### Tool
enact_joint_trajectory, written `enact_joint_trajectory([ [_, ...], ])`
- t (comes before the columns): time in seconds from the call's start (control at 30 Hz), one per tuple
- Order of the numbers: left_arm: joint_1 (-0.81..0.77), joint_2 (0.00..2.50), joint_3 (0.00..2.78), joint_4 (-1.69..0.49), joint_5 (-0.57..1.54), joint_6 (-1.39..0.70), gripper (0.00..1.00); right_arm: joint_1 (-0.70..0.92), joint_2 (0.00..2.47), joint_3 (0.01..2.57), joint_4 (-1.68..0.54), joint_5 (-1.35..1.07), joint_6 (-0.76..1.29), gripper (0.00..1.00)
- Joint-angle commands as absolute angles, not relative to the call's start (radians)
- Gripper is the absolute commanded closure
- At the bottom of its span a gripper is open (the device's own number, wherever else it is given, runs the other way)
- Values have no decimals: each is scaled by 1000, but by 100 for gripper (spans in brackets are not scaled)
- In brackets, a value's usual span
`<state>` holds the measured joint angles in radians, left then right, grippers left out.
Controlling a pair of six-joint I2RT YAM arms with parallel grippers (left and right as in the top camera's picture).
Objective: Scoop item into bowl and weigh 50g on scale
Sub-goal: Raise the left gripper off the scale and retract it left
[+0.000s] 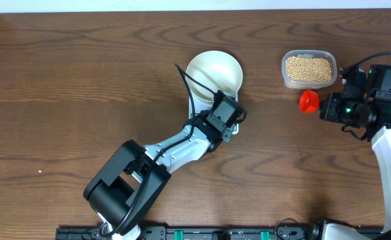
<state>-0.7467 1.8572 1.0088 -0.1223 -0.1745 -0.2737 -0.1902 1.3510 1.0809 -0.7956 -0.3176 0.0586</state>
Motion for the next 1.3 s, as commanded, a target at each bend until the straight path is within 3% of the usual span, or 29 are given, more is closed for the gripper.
enact_joint_trajectory([
  [0.0, -736, 1943, 953, -170, -145, -241, 93, -183, 1346, 1099, -798, -316, 43, 99],
  [0.5, -736, 1943, 953, -203, -279, -257, 92, -183, 1346, 1099, -798, -316, 43, 99],
  [1.03, -736, 1933, 960, -178, -270, -256, 93, -183, 1346, 1099, -797, -316, 43, 99],
  [1.27, -736, 1805, 962, -184, -204, -256, 93, -183, 1346, 1099, -797, -316, 43, 99],
])
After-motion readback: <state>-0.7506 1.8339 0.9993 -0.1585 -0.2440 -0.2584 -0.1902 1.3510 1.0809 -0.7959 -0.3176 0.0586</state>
